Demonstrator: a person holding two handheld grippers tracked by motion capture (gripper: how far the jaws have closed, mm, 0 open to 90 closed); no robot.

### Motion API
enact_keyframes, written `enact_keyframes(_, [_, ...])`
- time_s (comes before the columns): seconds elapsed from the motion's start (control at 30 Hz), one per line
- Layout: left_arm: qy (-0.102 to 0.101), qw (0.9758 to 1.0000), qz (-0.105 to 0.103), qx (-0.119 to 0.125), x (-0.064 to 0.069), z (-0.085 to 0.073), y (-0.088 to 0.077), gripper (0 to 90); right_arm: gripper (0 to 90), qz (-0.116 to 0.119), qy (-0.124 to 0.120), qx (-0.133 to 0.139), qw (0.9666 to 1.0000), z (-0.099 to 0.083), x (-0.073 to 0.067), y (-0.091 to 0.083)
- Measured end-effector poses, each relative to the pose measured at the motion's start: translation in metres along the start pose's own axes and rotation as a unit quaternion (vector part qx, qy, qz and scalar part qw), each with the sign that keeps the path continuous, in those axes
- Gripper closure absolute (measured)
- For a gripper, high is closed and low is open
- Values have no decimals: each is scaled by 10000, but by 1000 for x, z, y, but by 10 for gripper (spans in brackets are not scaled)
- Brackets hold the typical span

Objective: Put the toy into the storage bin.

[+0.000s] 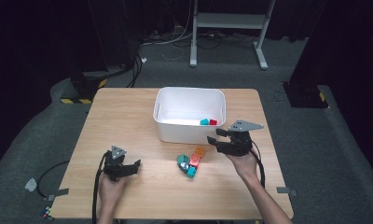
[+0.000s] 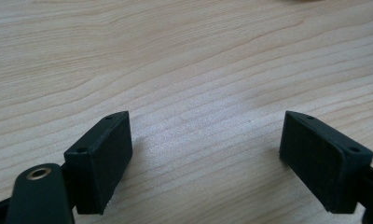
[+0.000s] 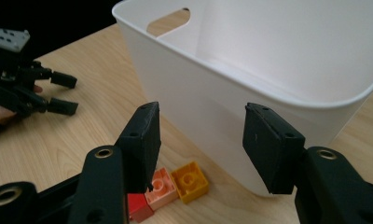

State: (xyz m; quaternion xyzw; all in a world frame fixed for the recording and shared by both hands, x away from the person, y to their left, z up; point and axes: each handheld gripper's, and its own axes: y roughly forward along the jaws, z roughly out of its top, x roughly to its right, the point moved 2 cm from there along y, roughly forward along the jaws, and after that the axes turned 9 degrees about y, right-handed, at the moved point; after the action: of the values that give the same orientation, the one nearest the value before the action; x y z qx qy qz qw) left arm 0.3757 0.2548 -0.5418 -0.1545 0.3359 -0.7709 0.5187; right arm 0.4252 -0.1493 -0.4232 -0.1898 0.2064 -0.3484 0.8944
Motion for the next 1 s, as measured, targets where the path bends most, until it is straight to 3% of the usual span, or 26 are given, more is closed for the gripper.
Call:
enact_keyframes(0.47, [-1, 10000, 0, 0, 0, 0, 0, 171, 465, -153, 180, -451, 9987, -45, 9, 29])
enact_keyframes(0.73, [-2, 10000, 1, 1, 0, 0, 0, 171, 466, -302, 256, -740, 9965, -60, 13, 53])
enact_keyframes(1.0, [0, 10000, 2, 0, 0, 0, 0, 171, 472, -390, 374, -823, 9951, -66, 17, 68])
